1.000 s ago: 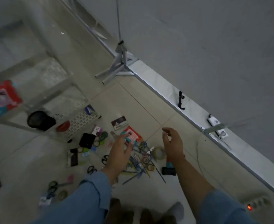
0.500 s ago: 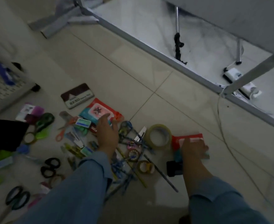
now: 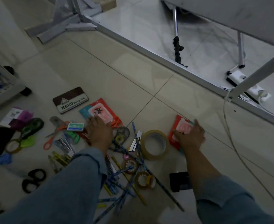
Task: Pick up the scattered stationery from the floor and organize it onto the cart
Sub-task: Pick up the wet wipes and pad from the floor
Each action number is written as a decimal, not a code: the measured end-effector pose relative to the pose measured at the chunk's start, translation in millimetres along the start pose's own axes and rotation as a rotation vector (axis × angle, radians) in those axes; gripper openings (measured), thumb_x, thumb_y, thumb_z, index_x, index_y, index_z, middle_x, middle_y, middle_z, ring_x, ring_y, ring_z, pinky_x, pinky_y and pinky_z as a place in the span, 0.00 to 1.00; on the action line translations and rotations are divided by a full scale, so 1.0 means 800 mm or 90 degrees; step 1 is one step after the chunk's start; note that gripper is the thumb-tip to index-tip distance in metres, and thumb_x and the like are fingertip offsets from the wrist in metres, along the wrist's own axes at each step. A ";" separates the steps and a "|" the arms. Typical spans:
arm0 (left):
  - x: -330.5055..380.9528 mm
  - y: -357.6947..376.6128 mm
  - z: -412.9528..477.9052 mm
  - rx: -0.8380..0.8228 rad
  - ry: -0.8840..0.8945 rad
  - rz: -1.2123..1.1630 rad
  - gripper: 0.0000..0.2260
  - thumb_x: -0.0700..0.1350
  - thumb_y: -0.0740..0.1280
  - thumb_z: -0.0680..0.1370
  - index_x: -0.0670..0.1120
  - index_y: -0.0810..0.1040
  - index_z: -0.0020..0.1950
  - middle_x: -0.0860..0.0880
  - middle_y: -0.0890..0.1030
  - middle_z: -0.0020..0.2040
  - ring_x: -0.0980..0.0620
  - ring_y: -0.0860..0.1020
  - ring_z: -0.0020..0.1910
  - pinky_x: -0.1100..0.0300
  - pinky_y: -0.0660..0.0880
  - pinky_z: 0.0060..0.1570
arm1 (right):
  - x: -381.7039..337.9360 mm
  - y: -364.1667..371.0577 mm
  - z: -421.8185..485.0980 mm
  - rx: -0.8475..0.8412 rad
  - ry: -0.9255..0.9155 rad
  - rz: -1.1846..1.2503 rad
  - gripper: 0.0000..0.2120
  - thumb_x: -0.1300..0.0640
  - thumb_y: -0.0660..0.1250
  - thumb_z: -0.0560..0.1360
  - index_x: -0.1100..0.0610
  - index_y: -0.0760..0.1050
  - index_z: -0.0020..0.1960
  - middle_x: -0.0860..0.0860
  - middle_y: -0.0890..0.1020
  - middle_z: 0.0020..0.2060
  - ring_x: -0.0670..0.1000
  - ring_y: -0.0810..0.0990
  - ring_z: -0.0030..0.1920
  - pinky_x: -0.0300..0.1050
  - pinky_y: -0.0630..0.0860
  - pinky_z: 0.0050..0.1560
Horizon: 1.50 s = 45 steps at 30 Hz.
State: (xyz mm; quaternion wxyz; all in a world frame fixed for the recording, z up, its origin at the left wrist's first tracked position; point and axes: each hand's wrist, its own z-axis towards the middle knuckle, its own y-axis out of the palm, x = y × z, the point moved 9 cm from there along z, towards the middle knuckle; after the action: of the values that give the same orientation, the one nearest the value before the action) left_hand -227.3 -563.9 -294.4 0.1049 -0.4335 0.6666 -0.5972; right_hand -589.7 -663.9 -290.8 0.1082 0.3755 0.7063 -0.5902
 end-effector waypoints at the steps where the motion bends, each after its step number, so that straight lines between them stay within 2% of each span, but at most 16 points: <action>1: 0.005 0.000 0.005 -0.006 0.035 -0.011 0.26 0.48 0.55 0.81 0.37 0.52 0.75 0.36 0.53 0.76 0.39 0.54 0.75 0.48 0.53 0.73 | 0.008 -0.006 -0.006 0.024 0.095 0.043 0.48 0.51 0.76 0.65 0.56 0.51 0.75 0.63 0.59 0.70 0.64 0.58 0.70 0.58 0.59 0.69; 4: 0.013 -0.011 0.015 0.010 0.050 -0.100 0.23 0.46 0.61 0.79 0.38 0.62 0.71 0.36 0.60 0.73 0.36 0.64 0.69 0.48 0.63 0.67 | 0.011 -0.001 -0.018 -0.003 0.218 0.100 0.52 0.51 0.78 0.64 0.62 0.47 0.74 0.64 0.60 0.69 0.65 0.60 0.69 0.59 0.61 0.67; 7: -0.001 -0.021 0.019 0.052 -0.075 -0.220 0.27 0.46 0.71 0.73 0.38 0.66 0.66 0.34 0.67 0.66 0.36 0.69 0.62 0.48 0.67 0.62 | 0.000 -0.003 -0.012 0.008 0.163 0.068 0.51 0.52 0.80 0.61 0.66 0.53 0.71 0.64 0.64 0.67 0.64 0.65 0.67 0.56 0.64 0.66; 10: -0.026 -0.007 0.027 0.015 -0.229 -0.383 0.33 0.43 0.78 0.66 0.36 0.65 0.63 0.35 0.74 0.61 0.37 0.75 0.59 0.45 0.74 0.58 | -0.016 -0.008 -0.007 0.023 0.081 0.063 0.47 0.55 0.81 0.59 0.65 0.58 0.68 0.63 0.67 0.64 0.63 0.70 0.64 0.55 0.69 0.62; 12: -0.029 -0.001 0.033 -0.030 -0.257 -0.405 0.31 0.43 0.79 0.63 0.35 0.70 0.61 0.37 0.77 0.59 0.39 0.77 0.56 0.46 0.76 0.55 | -0.034 -0.011 -0.003 0.001 0.022 0.045 0.44 0.57 0.80 0.59 0.62 0.59 0.68 0.62 0.70 0.63 0.62 0.72 0.62 0.55 0.71 0.60; 14: -0.022 -0.004 0.038 -0.038 -0.215 -0.395 0.27 0.43 0.78 0.63 0.38 0.75 0.59 0.38 0.78 0.58 0.40 0.78 0.54 0.47 0.77 0.55 | -0.055 -0.013 0.000 -0.020 -0.043 -0.008 0.42 0.59 0.79 0.60 0.58 0.60 0.68 0.60 0.73 0.62 0.61 0.75 0.59 0.54 0.73 0.57; 16: -0.010 -0.019 0.039 -0.002 -0.154 -0.435 0.24 0.38 0.75 0.66 0.39 0.73 0.59 0.38 0.76 0.59 0.40 0.77 0.54 0.49 0.77 0.56 | -0.084 -0.012 -0.005 -0.031 -0.122 -0.095 0.39 0.62 0.76 0.64 0.54 0.60 0.69 0.59 0.75 0.59 0.61 0.77 0.55 0.52 0.75 0.52; 19: 0.010 -0.053 0.028 0.075 -0.039 -0.500 0.18 0.34 0.69 0.73 0.37 0.71 0.61 0.40 0.77 0.57 0.48 0.75 0.51 0.60 0.72 0.49 | -0.135 -0.010 -0.023 0.028 -0.273 -0.186 0.31 0.60 0.68 0.72 0.51 0.58 0.70 0.59 0.78 0.54 0.61 0.79 0.49 0.51 0.76 0.44; 23: 0.020 -0.096 0.012 0.174 0.079 -0.533 0.15 0.33 0.65 0.76 0.38 0.71 0.62 0.44 0.77 0.52 0.51 0.74 0.49 0.70 0.70 0.42 | -0.199 -0.014 -0.053 0.093 -0.406 -0.093 0.30 0.56 0.68 0.73 0.51 0.59 0.71 0.58 0.78 0.57 0.60 0.79 0.50 0.51 0.78 0.43; 26: 0.023 -0.109 0.007 0.186 0.120 -0.549 0.14 0.33 0.64 0.76 0.39 0.71 0.61 0.46 0.75 0.49 0.52 0.74 0.46 0.73 0.71 0.38 | -0.224 -0.005 -0.069 0.010 -0.390 0.071 0.34 0.59 0.72 0.69 0.50 0.59 0.69 0.54 0.79 0.55 0.54 0.80 0.47 0.52 0.80 0.45; 29: 0.021 -0.100 0.009 0.108 0.086 -0.617 0.16 0.35 0.64 0.77 0.39 0.68 0.64 0.46 0.75 0.51 0.50 0.74 0.47 0.63 0.73 0.42 | -0.224 0.021 -0.077 -0.135 -0.302 0.303 0.37 0.63 0.76 0.65 0.53 0.61 0.68 0.51 0.77 0.50 0.48 0.79 0.45 0.45 0.81 0.45; 32: 0.029 -0.061 0.015 -0.112 0.015 -0.716 0.19 0.36 0.65 0.77 0.40 0.66 0.67 0.41 0.76 0.60 0.44 0.77 0.54 0.52 0.77 0.51 | -0.221 0.045 -0.084 -0.230 -0.235 0.402 0.39 0.62 0.77 0.64 0.53 0.61 0.68 0.48 0.75 0.48 0.44 0.78 0.46 0.44 0.80 0.47; 34: 0.044 -0.039 0.006 -0.243 -0.017 -0.752 0.18 0.36 0.63 0.77 0.40 0.65 0.66 0.39 0.77 0.59 0.42 0.79 0.50 0.48 0.78 0.48 | -0.220 0.059 -0.088 -0.277 -0.212 0.418 0.39 0.62 0.77 0.65 0.54 0.60 0.69 0.48 0.75 0.50 0.43 0.78 0.47 0.42 0.80 0.47; 36: 0.060 -0.027 -0.008 -0.316 -0.044 -0.814 0.18 0.38 0.60 0.79 0.42 0.64 0.69 0.42 0.78 0.54 0.45 0.79 0.47 0.50 0.80 0.41 | -0.219 0.067 -0.094 -0.306 -0.201 0.419 0.38 0.61 0.76 0.65 0.53 0.60 0.69 0.50 0.75 0.53 0.45 0.78 0.49 0.42 0.79 0.48; 41: 0.082 -0.009 -0.021 -0.392 -0.043 -0.848 0.21 0.55 0.55 0.81 0.46 0.65 0.69 0.41 0.77 0.62 0.44 0.80 0.53 0.51 0.81 0.43 | -0.214 0.089 -0.107 -0.355 -0.193 0.403 0.36 0.58 0.74 0.68 0.52 0.59 0.71 0.51 0.75 0.60 0.49 0.78 0.54 0.34 0.78 0.44; 45: 0.085 -0.002 -0.021 -0.386 -0.029 -0.798 0.20 0.52 0.60 0.80 0.47 0.64 0.70 0.43 0.77 0.62 0.45 0.80 0.52 0.50 0.80 0.47 | -0.218 0.101 -0.113 -0.362 -0.233 0.347 0.35 0.54 0.72 0.71 0.51 0.58 0.72 0.50 0.72 0.64 0.46 0.76 0.56 0.31 0.76 0.46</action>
State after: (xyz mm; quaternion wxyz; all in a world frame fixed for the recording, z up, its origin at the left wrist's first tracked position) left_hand -278.3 -600.0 -263.1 -0.3714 -0.7594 0.4253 -0.3233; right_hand -389.1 -650.1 -222.6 0.4827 0.3930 0.6850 -0.3786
